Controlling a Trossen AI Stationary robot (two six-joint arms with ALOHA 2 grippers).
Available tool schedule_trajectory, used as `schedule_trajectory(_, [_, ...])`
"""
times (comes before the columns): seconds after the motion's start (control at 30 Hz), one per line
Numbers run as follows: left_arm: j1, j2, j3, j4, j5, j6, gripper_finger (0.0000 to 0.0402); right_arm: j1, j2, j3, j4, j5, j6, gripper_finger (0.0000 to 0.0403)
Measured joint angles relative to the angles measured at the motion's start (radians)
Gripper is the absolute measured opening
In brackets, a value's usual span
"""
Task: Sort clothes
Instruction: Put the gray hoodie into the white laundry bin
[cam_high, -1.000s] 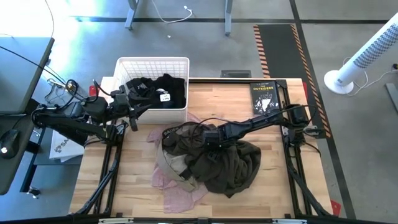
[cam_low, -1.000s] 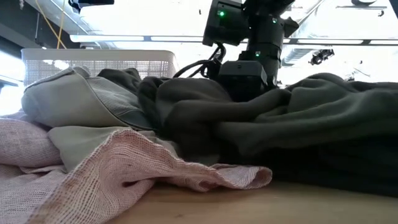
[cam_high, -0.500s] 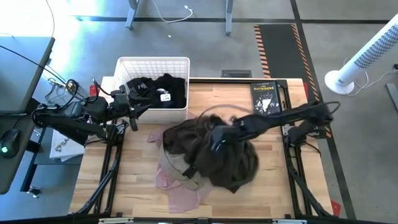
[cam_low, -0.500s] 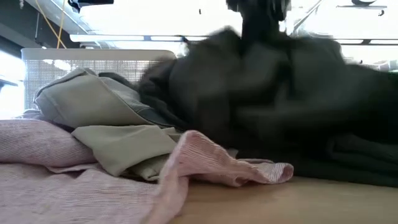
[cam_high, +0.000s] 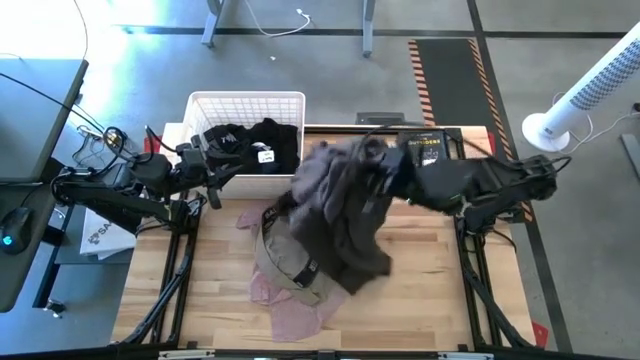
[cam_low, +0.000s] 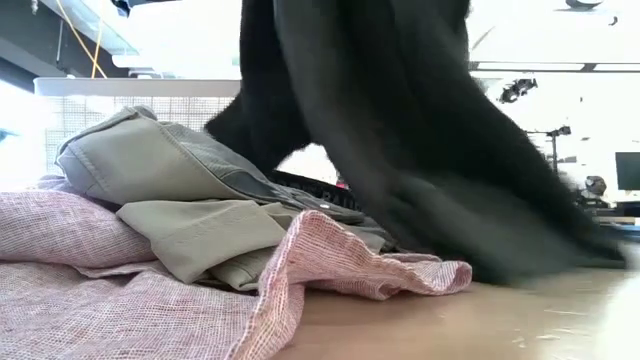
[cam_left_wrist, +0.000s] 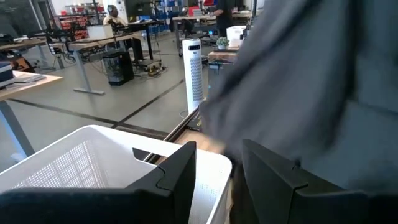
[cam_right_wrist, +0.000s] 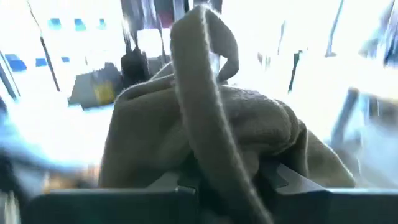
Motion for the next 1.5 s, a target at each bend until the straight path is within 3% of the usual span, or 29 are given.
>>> schedule_trajectory(0.23, [0.0,0.0,0.0,0.015,0.004,0.0,0.0129,-0.033,0.049,0.113,0.549,-0.03,-0.521,0.0059])
schedule_trajectory(0.4, [0.0,0.0,0.0,0.015,0.004,0.001,0.0129,-0.107,0.072,0.157,0.905,-0.244,-0.696,0.0059])
schedule_trajectory(0.53, [0.0,0.0,0.0,0.015,0.006,0.008,0.0129,-0.153,0.086,0.208,0.961,-0.392,-0.683,0.0059])
schedule_trajectory(0.77, [0.0,0.0,0.0,0.018,0.017,0.009,0.0129,-0.096,0.088,0.247,0.839,-0.416,-0.681,0.0059])
schedule_trajectory(0.97, [-0.002,0.022,0.0,0.112,0.038,0.027,0.0129,-0.087,0.088,0.257,0.928,-0.489,-0.697,0.0059])
schedule_trajectory(1.2, [-0.028,0.04,0.0,0.17,0.036,0.078,0.0129,-0.253,0.162,0.26,1.246,-0.625,-0.674,0.0059])
schedule_trajectory(1.3, [-0.037,0.04,0.0,0.162,0.029,0.088,0.0129,-0.353,0.225,0.285,1.314,-0.689,-0.569,0.0059])
schedule_trajectory(1.43, [-0.065,0.027,0.0,0.162,0.033,0.083,0.0129,-0.47,0.347,0.452,1.306,-0.779,-0.38,0.0059])
schedule_trajectory(1.5, [-0.086,0.013,0.003,0.166,0.033,0.082,0.0129,-0.515,0.371,0.442,1.395,-0.779,-0.322,0.0059])
